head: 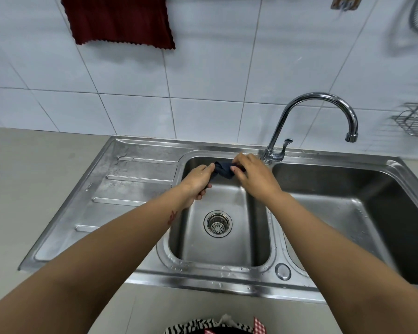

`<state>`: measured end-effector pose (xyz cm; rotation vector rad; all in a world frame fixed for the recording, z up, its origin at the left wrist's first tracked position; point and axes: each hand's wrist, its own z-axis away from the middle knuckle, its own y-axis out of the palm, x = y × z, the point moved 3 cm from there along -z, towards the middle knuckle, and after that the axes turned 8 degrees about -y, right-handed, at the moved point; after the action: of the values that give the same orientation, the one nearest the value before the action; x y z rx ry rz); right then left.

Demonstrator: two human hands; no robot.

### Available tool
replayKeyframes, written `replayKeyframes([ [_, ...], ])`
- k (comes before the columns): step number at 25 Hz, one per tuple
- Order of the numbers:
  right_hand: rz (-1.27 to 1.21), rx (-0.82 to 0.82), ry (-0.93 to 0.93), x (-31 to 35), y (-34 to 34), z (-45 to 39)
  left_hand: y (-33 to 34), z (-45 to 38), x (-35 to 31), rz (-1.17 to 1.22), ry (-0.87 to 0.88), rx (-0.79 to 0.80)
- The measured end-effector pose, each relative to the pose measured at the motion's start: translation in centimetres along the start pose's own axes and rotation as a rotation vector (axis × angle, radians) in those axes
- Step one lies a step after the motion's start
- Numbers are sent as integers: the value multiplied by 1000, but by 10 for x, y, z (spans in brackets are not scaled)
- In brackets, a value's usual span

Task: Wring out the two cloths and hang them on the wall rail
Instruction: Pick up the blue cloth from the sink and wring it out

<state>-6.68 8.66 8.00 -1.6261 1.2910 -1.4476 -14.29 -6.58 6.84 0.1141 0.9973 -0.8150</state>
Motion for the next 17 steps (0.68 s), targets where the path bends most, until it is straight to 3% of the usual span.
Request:
replayKeyframes([
  [17,101,-119,-75,21,-5,-2,0,-3,-5,-114,76,-9],
])
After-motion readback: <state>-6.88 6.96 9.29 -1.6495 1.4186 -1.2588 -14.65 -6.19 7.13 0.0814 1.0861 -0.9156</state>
